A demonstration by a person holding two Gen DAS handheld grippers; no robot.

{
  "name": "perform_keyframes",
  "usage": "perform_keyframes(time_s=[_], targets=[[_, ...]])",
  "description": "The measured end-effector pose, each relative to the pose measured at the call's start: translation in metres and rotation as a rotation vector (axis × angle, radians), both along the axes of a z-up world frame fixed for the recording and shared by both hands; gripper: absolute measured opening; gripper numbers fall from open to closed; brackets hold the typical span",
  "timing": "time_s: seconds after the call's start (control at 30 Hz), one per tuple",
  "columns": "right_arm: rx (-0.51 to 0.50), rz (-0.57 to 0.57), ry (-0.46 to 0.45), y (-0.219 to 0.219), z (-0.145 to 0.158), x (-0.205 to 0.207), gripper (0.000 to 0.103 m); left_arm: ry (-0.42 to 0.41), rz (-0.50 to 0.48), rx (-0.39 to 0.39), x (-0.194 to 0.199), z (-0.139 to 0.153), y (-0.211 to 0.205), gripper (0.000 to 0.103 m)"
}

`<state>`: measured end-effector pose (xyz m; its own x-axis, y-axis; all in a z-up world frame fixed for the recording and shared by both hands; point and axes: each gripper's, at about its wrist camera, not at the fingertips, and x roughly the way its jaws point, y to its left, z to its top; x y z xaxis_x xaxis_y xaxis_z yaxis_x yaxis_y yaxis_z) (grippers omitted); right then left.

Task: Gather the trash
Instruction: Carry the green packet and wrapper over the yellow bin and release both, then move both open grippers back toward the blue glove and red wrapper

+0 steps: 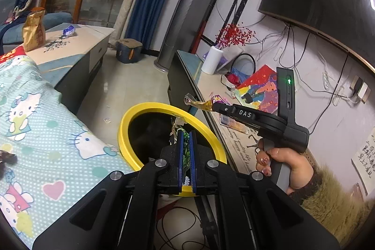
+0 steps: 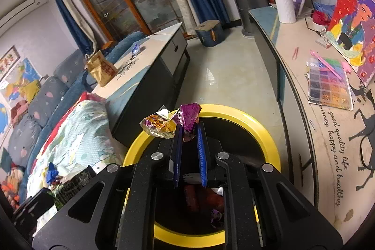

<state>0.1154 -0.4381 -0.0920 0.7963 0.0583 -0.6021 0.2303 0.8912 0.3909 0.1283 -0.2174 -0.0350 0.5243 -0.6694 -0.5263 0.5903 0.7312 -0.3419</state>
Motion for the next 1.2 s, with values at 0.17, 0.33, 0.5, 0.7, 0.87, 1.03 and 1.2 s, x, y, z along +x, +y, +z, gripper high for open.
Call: perform_keyframes(time_s=[0.17, 0.33, 0.5, 0.7, 0.87, 1.03, 1.2], targets=[[0.006, -0.027, 0.031, -0.010, -0.010, 0.002, 0.009, 0.011, -0.017, 0.020, 0.001, -0.012, -0.012, 0.005], [0.011, -0.040, 0.053, -0.014, -0.018, 0.003, 0.009, 0.029, -0.032, 0.038, 0.004, -0.023, -0.025, 0.005], [0.016, -0.046, 0.078, -0.016, -0.027, 0.005, 0.009, 0.041, -0.043, 0.048, 0.007, -0.032, -0.034, 0.005], [0.035, -0.037, 0.099, -0.017, -0.033, 0.007, 0.011, 0.062, -0.042, 0.063, 0.013, -0.046, -0.040, 0.005], [0.101, -0.021, 0.108, -0.018, -0.038, 0.008, 0.028, 0.124, -0.043, 0.046, 0.024, -0.062, -0.039, 0.020], [0.069, -0.019, 0.095, -0.009, -0.032, 0.007, 0.043, 0.114, 0.011, 0.044, 0.025, -0.062, -0.026, 0.090], [0.008, 0.011, 0.063, 0.011, -0.022, 0.006, 0.049, 0.039, 0.091, 0.081, 0.019, -0.046, -0.005, 0.096]])
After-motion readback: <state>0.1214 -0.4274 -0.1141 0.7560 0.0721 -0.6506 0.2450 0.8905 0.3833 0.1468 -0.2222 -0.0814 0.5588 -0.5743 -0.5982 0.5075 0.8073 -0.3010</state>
